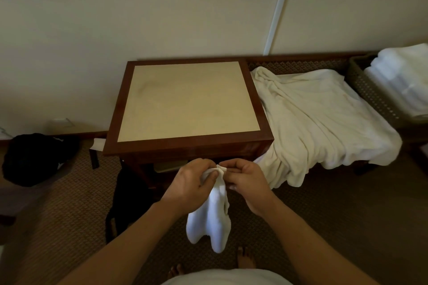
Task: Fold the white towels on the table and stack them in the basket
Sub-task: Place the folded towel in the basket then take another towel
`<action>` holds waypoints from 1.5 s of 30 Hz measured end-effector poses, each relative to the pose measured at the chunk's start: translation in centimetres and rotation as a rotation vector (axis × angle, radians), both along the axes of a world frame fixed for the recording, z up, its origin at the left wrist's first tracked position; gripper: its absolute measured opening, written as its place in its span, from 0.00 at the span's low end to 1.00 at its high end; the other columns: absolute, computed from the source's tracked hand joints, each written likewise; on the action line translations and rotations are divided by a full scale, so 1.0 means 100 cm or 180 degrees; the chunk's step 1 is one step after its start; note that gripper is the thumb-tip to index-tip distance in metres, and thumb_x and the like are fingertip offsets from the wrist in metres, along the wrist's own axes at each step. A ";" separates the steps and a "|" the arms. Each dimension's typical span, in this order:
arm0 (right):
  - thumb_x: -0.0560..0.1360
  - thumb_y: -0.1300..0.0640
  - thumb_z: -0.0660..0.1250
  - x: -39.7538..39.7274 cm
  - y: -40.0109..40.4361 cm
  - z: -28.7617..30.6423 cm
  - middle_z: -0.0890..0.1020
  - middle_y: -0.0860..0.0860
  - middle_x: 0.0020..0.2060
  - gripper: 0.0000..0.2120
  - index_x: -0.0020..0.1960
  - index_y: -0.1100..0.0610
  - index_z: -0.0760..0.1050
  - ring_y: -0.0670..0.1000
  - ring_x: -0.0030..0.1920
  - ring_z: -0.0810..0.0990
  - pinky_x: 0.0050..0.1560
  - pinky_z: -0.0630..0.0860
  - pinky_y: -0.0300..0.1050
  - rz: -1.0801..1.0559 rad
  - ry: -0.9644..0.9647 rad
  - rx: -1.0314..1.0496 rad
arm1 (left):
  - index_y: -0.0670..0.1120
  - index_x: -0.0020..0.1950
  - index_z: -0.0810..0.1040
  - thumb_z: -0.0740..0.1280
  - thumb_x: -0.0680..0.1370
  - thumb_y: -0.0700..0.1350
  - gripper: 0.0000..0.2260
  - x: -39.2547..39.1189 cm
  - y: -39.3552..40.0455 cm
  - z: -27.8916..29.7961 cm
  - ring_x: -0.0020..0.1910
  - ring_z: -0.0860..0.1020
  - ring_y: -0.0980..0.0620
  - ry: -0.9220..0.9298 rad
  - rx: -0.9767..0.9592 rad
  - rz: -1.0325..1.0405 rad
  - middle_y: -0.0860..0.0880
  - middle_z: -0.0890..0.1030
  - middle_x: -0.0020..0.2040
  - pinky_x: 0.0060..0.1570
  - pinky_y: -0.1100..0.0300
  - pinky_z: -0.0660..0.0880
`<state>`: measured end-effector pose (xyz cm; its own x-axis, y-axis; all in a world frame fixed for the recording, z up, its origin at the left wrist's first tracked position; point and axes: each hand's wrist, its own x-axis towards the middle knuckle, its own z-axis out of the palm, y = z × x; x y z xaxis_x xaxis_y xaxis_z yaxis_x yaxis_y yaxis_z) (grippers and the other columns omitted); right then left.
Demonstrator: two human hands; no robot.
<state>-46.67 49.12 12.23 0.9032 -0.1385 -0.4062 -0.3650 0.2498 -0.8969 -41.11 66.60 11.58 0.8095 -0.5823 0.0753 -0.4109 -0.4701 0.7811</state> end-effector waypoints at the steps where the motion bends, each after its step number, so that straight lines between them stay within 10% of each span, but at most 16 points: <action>1: 0.78 0.67 0.70 0.000 -0.001 0.000 0.87 0.58 0.48 0.08 0.56 0.61 0.82 0.56 0.52 0.86 0.50 0.82 0.47 0.0067 0.0026 -0.0051 | 0.53 0.56 0.80 0.67 0.82 0.48 0.04 0.000 0.000 0.000 0.51 0.78 0.61 -0.0035 0.0003 0.0015 0.60 0.79 0.49 0.47 0.70 0.73; 5: 0.78 0.66 0.69 0.002 -0.006 0.001 0.87 0.59 0.49 0.09 0.56 0.58 0.84 0.60 0.55 0.85 0.59 0.80 0.59 0.0262 0.0044 -0.0162 | 0.52 0.53 0.81 0.69 0.81 0.47 0.03 -0.001 0.000 -0.002 0.47 0.78 0.59 -0.0229 -0.0020 0.0110 0.59 0.79 0.46 0.44 0.67 0.75; 15: 0.75 0.64 0.75 -0.002 -0.009 0.001 0.88 0.51 0.45 0.09 0.53 0.56 0.83 0.49 0.49 0.87 0.50 0.82 0.41 0.0493 -0.0507 -0.1046 | 0.50 0.54 0.87 0.75 0.78 0.46 0.06 0.003 0.005 -0.008 0.46 0.80 0.58 -0.0167 -0.0204 0.0176 0.58 0.80 0.46 0.43 0.61 0.78; 25: 0.76 0.62 0.75 0.004 -0.006 0.009 0.87 0.47 0.48 0.13 0.59 0.55 0.82 0.44 0.52 0.85 0.57 0.82 0.46 0.0667 -0.0821 -0.1672 | 0.55 0.46 0.87 0.77 0.75 0.45 0.04 -0.007 -0.004 -0.007 0.44 0.83 0.56 0.0376 -0.0805 0.0965 0.57 0.84 0.42 0.44 0.54 0.82; 40: 0.82 0.65 0.62 0.009 -0.017 0.040 0.80 0.44 0.51 0.13 0.60 0.49 0.73 0.44 0.54 0.79 0.53 0.74 0.33 0.0834 -0.1120 -0.2090 | 0.54 0.47 0.85 0.74 0.76 0.50 0.02 0.012 -0.007 0.000 0.45 0.83 0.52 0.1398 -0.0899 0.0297 0.54 0.84 0.46 0.46 0.53 0.81; 45: 0.81 0.66 0.62 0.015 -0.018 0.054 0.79 0.42 0.51 0.14 0.61 0.50 0.72 0.45 0.54 0.79 0.53 0.72 0.33 0.0908 -0.1478 -0.2624 | 0.52 0.51 0.88 0.71 0.75 0.55 0.11 0.010 -0.012 -0.007 0.60 0.79 0.58 0.1296 -0.1138 0.0178 0.59 0.78 0.64 0.56 0.55 0.81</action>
<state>-45.20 47.35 17.62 0.9920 0.0290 0.1227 0.1178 -0.5600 -0.8201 -40.07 65.38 10.85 0.8436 -0.5330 -0.0652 -0.0238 -0.1584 0.9871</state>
